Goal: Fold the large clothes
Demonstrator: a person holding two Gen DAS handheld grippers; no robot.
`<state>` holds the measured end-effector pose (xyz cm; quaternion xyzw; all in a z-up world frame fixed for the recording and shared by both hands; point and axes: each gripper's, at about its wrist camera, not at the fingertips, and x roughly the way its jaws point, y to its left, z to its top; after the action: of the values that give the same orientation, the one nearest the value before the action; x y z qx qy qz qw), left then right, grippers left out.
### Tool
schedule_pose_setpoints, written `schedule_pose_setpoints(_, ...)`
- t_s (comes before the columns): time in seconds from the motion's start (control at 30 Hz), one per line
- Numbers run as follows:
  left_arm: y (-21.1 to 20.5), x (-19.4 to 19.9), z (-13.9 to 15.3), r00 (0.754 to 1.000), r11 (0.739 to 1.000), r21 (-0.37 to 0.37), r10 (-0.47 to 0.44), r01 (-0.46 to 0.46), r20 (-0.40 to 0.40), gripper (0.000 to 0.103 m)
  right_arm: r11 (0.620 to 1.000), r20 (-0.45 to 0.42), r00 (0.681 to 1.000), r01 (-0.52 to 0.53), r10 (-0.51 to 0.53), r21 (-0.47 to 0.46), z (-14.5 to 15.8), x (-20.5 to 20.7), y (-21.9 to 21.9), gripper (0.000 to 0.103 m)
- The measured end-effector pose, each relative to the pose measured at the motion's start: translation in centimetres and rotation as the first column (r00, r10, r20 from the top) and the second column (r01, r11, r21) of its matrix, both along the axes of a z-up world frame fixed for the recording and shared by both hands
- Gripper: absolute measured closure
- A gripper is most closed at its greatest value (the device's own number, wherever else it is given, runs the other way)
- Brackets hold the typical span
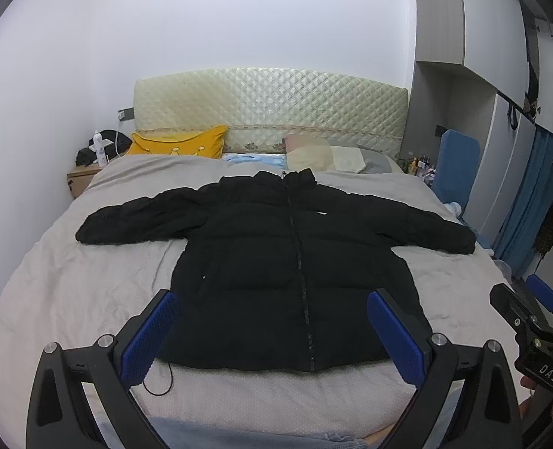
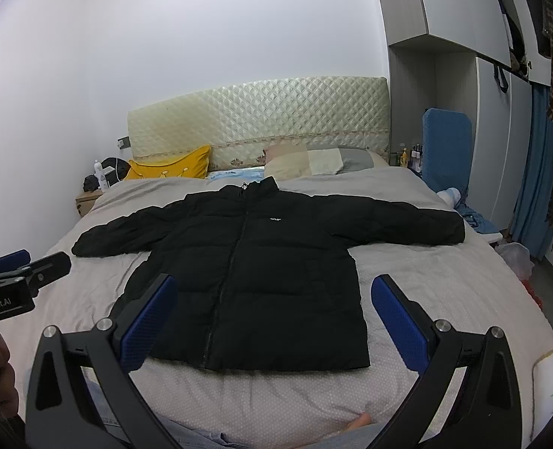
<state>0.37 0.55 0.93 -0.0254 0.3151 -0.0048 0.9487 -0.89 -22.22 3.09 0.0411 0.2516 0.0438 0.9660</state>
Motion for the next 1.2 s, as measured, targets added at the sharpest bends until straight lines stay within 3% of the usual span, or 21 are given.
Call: schedule_pose_setpoints(1.2, 1.1, 0.8, -1.4, 1.0, 1.0, -0.026, 0.002, -0.003, -0.03, 0.001, 1.0, -0.015, 1.0, 0.001, -0.001, -0.018, -0.6, 0.3, 1.0, 0.0)
